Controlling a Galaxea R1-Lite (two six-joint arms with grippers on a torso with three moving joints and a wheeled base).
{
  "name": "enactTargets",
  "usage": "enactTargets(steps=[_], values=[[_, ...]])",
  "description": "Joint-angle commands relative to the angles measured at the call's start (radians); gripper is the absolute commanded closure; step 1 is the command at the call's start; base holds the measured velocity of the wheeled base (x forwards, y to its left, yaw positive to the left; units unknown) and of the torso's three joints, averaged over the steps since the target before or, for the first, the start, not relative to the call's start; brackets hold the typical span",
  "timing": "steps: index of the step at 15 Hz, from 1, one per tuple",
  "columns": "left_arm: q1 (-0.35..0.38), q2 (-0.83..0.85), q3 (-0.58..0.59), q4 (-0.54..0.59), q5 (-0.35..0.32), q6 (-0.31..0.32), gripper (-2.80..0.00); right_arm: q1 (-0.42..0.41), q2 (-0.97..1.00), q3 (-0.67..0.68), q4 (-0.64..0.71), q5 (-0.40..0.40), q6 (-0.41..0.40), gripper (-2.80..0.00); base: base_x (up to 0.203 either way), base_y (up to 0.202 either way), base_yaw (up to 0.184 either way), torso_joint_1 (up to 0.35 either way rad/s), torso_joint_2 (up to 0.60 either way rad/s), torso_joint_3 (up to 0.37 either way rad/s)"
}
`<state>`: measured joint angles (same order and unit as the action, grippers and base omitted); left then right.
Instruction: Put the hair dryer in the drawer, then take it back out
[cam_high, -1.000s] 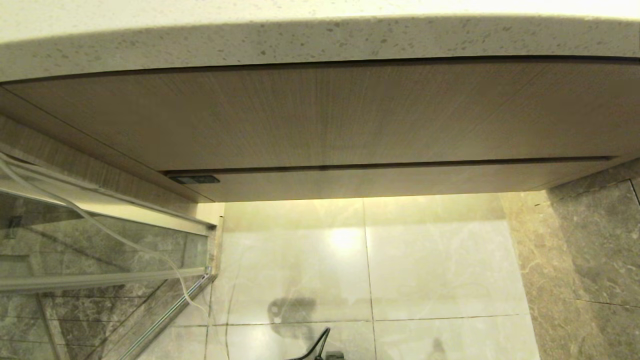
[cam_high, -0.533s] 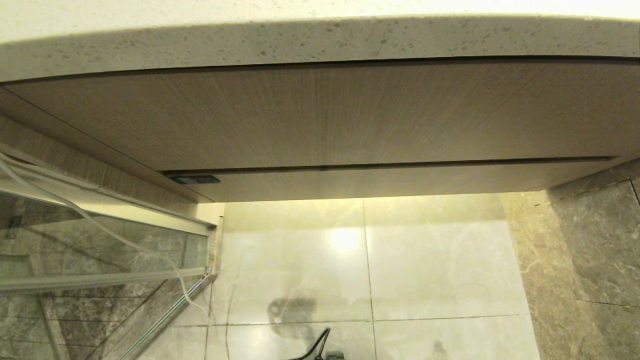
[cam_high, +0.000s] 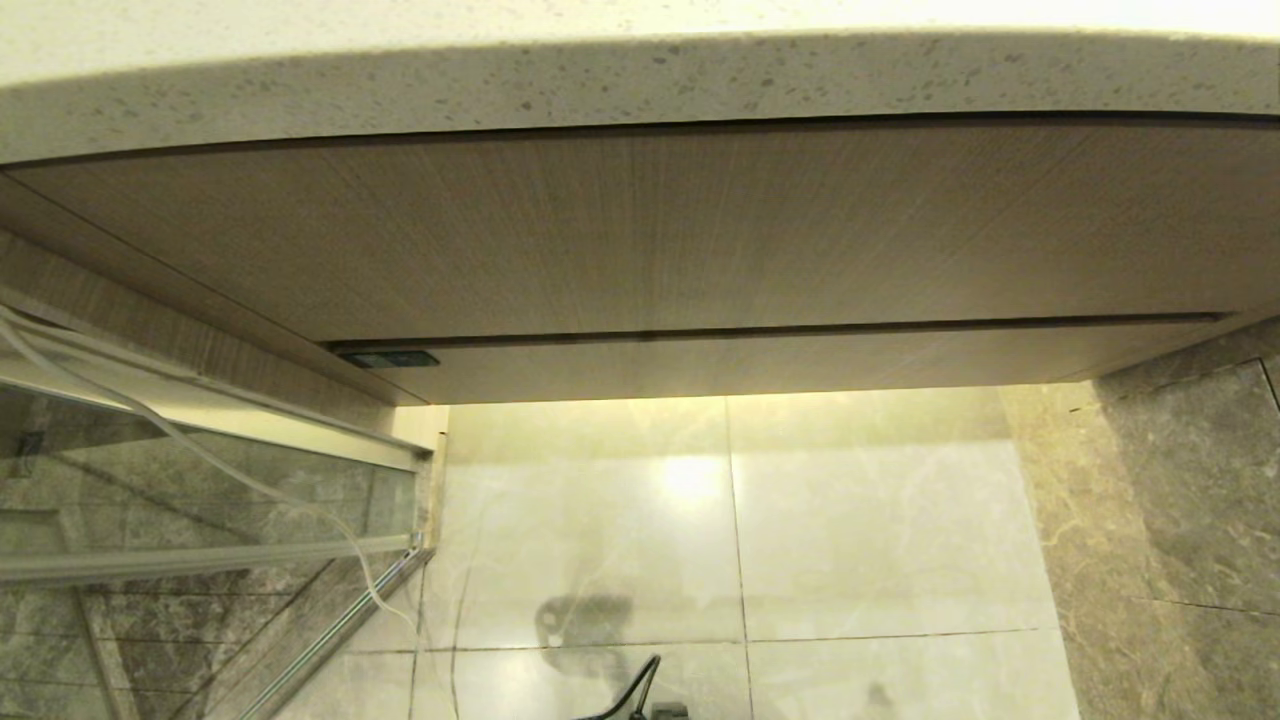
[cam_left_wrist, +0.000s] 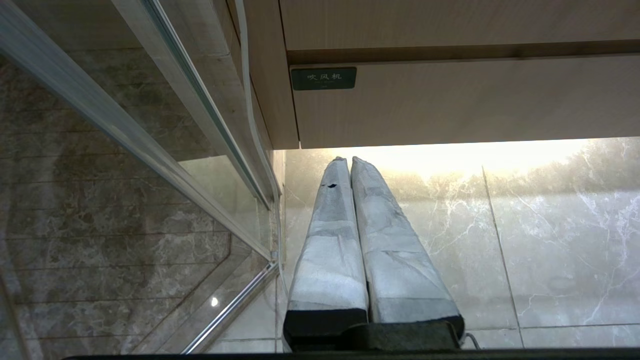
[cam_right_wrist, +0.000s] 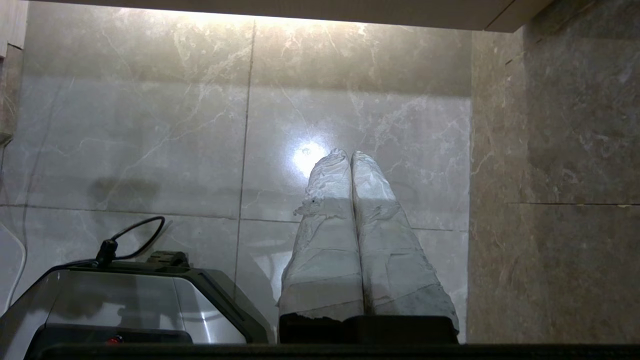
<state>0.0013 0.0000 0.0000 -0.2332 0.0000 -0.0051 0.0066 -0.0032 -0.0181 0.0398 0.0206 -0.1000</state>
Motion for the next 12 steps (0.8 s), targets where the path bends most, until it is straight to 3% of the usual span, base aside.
enactTargets(steps=[1, 12], values=[[0.000, 0.000, 0.040, -0.002, 0.000, -0.001, 0.00, 0.000, 0.001, 0.000, 0.003, 0.001, -0.003, 0.00, 0.000, 0.000, 0.000, 0.000, 0.00, 0.000], [0.000, 0.000, 0.040, -0.002, 0.000, -0.001, 0.00, 0.000, 0.001, 0.000, 0.002, 0.001, 0.000, 0.00, 0.000, 0.000, 0.000, 0.000, 0.00, 0.000]])
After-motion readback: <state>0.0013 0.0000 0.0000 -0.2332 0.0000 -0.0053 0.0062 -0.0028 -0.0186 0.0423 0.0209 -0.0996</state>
